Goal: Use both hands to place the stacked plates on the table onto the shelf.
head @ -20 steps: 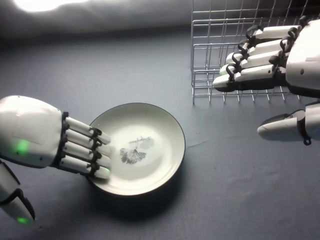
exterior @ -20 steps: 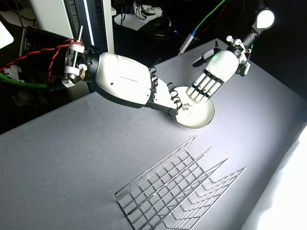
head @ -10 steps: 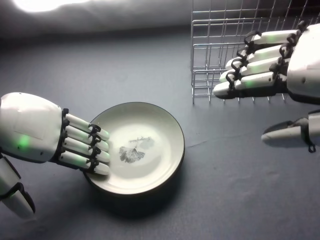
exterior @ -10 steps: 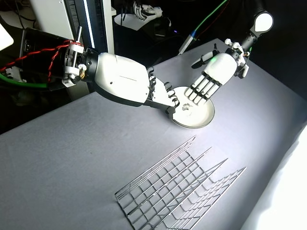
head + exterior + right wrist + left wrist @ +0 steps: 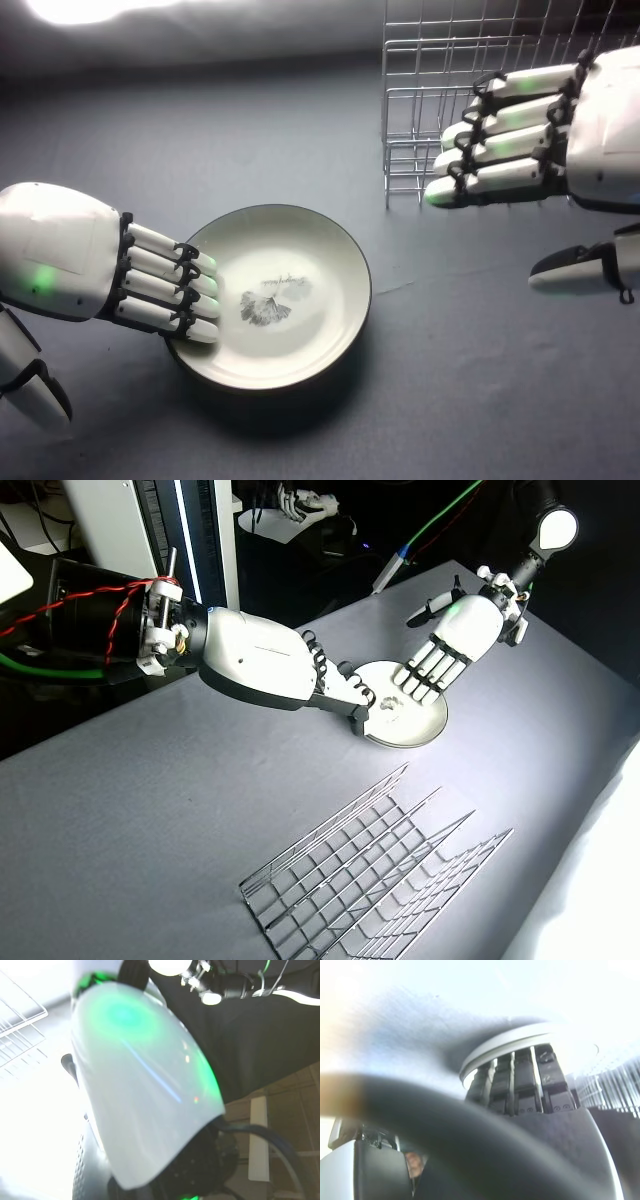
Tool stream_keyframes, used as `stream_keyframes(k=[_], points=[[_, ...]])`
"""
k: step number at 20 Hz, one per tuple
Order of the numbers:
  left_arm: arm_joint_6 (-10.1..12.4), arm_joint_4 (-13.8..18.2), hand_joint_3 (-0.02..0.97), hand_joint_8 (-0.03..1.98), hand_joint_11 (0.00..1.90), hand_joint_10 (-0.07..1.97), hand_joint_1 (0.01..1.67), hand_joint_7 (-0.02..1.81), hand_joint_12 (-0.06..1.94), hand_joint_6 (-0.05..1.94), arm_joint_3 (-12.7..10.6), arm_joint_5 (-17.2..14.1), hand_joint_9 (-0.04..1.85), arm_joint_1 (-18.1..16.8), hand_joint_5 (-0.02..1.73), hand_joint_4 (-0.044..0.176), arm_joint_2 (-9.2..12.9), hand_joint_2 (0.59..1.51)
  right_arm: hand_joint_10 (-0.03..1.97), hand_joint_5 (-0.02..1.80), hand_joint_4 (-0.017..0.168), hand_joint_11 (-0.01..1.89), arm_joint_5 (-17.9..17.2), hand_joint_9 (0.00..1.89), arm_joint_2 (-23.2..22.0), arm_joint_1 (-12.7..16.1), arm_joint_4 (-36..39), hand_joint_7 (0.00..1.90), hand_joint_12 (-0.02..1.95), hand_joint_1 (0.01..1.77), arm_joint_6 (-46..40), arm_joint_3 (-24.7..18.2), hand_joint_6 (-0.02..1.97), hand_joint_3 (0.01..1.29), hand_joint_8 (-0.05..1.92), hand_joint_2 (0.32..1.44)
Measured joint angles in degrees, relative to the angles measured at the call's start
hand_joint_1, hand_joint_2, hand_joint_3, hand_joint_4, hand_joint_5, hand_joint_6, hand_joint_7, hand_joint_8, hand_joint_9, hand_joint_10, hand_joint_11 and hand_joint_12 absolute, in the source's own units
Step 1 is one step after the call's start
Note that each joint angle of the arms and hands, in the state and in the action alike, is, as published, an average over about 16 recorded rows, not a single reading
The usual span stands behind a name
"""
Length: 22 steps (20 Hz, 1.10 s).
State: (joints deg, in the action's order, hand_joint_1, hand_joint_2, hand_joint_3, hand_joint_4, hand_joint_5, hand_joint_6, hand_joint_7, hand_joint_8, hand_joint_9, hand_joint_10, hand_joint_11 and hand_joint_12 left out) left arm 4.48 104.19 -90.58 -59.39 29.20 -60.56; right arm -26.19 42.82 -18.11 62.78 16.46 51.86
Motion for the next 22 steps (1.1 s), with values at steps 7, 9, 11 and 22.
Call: stream_keyframes(k=[7,9,11,22], points=[[0.15,-0.70,0.020,-0.02,0.01,-0.01,0.02,-0.01,-0.02,-0.02,-0.65,0.73,0.00,0.81,-0.02,0.006,-1.41,1.074,0.02,0.27,0.003,0.02,-0.82,0.24,0.85,0.00,0.88,0.28,0.78,0.18,0.11,0.60,0.02,0.01,0.01,1.30],[0.16,-1.11,0.020,-0.02,0.01,-0.01,0.02,-0.01,-0.02,-0.02,-0.72,1.17,0.00,0.80,-0.01,0.005,-2.07,1.074,0.02,0.27,0.003,0.02,-0.90,0.24,0.91,0.00,1.02,0.28,0.79,0.18,0.14,0.60,0.02,0.01,0.01,1.30],[0.15,-1.48,0.021,-0.02,0.01,-0.01,0.02,-0.01,-0.02,-0.02,-0.77,1.69,0.00,0.61,-0.01,0.005,-2.86,1.074,0.02,0.27,0.003,0.02,-0.99,0.24,0.93,0.00,1.38,0.28,0.80,0.18,0.19,0.60,0.02,0.01,0.01,1.30],[0.14,-3.06,0.021,-0.02,0.01,-0.01,0.01,-0.01,-0.01,-0.01,-1.03,4.18,0.00,-1.27,-0.01,0.004,-7.02,1.074,0.02,0.23,0.003,0.02,-2.23,0.23,3.71,0.01,8.43,0.25,0.81,0.54,0.61,2.87,0.02,0.01,0.01,1.19]])
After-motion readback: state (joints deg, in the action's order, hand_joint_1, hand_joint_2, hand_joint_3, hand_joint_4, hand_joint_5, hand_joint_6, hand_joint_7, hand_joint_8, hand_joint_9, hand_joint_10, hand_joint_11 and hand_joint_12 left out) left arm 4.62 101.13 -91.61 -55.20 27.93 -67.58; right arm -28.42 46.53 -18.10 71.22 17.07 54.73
